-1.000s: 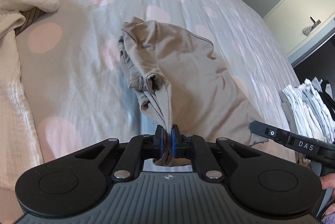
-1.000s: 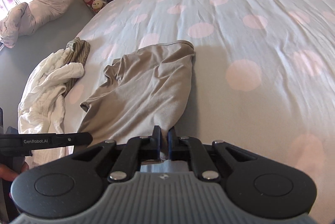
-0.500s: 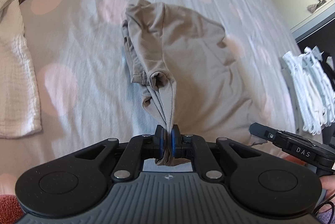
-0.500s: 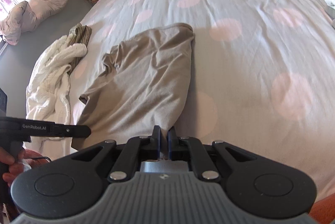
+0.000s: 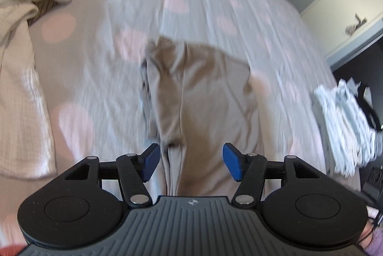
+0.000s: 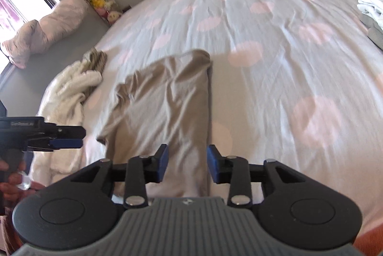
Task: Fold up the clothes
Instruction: 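Grasp the folded shirt end with the left tool while the right tool grasps beside it, then lift the folded shirt with both tools and carry it toward the clothes stack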
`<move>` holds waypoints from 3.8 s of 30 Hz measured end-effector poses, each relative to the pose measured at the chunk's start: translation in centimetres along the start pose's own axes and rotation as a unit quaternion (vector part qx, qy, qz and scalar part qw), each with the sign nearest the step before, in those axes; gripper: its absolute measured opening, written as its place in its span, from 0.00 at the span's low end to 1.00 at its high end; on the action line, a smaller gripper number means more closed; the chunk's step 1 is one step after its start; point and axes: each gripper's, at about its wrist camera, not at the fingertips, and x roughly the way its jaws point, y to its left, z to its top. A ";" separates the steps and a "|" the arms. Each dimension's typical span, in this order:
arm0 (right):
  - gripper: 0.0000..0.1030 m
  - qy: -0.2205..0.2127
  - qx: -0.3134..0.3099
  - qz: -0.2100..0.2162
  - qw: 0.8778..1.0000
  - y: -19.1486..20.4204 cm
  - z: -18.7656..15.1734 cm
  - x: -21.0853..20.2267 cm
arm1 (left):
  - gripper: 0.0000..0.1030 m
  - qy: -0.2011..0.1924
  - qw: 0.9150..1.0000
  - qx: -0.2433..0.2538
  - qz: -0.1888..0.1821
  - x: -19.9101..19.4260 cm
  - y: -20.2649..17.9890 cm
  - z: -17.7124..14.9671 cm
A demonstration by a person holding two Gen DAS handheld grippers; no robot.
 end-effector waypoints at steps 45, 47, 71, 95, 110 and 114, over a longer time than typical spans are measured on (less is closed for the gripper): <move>0.09 -0.044 0.072 0.120 0.989 -5.5 6.1 15.5 | 0.12 -0.125 0.991 0.026 -0.050 11.8 5.0 3.7; 0.09 -0.053 0.064 0.119 0.989 -5.2 6.1 15.2 | 0.11 -0.129 0.990 0.037 -0.047 11.4 4.7 3.6; 0.07 -0.282 -0.027 0.135 0.949 0.0 6.9 -6.8 | 0.09 -0.325 0.917 0.207 -0.098 -5.4 -10.4 1.7; 0.07 -0.424 -0.090 -0.064 0.899 -17.4 8.5 -43.8 | 0.09 -0.282 0.828 0.349 -0.337 -4.4 -47.0 -5.1; 0.07 -0.341 -0.088 -0.123 0.928 -28.7 17.4 -39.8 | 0.09 -0.232 0.861 0.326 -0.315 8.3 -51.3 -1.6; 0.07 -0.299 -0.088 -0.122 0.942 -31.1 20.3 -35.9 | 0.09 -0.209 0.879 0.317 -0.289 12.2 -51.1 0.8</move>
